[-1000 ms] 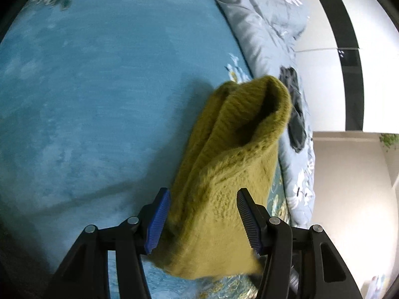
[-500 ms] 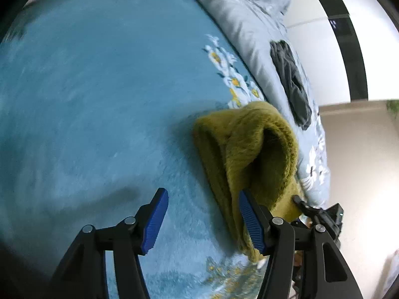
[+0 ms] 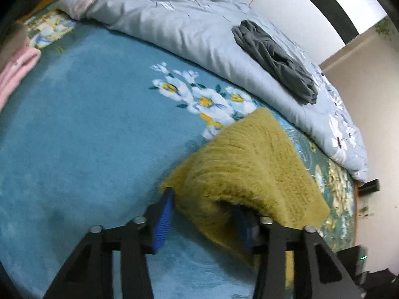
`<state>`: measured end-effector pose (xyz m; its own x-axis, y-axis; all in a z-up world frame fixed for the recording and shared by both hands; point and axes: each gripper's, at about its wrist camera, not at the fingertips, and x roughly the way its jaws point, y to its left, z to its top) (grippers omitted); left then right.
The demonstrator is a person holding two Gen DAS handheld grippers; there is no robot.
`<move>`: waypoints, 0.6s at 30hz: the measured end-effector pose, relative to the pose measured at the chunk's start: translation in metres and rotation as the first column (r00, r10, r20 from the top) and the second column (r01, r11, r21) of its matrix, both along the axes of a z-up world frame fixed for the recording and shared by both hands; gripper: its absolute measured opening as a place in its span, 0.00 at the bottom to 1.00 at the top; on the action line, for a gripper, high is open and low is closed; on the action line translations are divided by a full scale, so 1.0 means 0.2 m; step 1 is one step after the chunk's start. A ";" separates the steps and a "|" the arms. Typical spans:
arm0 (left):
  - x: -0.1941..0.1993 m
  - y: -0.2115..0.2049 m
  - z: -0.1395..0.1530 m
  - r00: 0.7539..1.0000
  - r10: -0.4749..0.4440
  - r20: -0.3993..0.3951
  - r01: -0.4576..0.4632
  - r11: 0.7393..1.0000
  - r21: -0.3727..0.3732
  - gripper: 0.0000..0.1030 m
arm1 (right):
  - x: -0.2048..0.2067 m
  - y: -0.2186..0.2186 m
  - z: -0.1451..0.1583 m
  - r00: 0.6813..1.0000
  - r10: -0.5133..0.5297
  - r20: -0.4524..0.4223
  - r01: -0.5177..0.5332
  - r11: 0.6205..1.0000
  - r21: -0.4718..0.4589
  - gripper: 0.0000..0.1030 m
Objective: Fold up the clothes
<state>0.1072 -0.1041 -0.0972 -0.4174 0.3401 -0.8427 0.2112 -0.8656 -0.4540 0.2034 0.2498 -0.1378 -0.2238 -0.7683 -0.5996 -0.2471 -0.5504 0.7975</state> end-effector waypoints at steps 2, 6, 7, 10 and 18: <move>-0.01 -0.01 -0.01 1.000 0.005 0.008 -0.005 1.000 0.024 0.41 | 0.01 -0.01 -0.01 0.999 -0.047 0.000 0.047 0.998 -0.032 0.45; -0.02 -0.08 -0.05 0.997 0.046 0.055 -0.052 0.992 0.115 0.22 | -0.01 -0.02 0.04 0.997 -0.070 -0.037 0.067 0.995 -0.068 0.45; -0.03 -0.10 -0.07 0.996 0.058 0.067 -0.067 0.988 0.139 0.21 | -0.02 -0.02 0.06 0.997 -0.055 -0.048 0.053 0.997 -0.055 0.45; -0.02 -0.12 -0.09 0.992 0.087 0.088 -0.104 0.974 0.200 0.17 | -0.05 -0.04 0.08 0.998 -0.032 -0.050 0.031 1.000 -0.003 0.38; -0.03 -0.14 0.00 0.990 0.102 0.096 -0.138 0.835 0.532 0.13 | -0.10 -0.04 0.25 0.987 -0.006 -0.162 0.010 1.000 0.024 0.07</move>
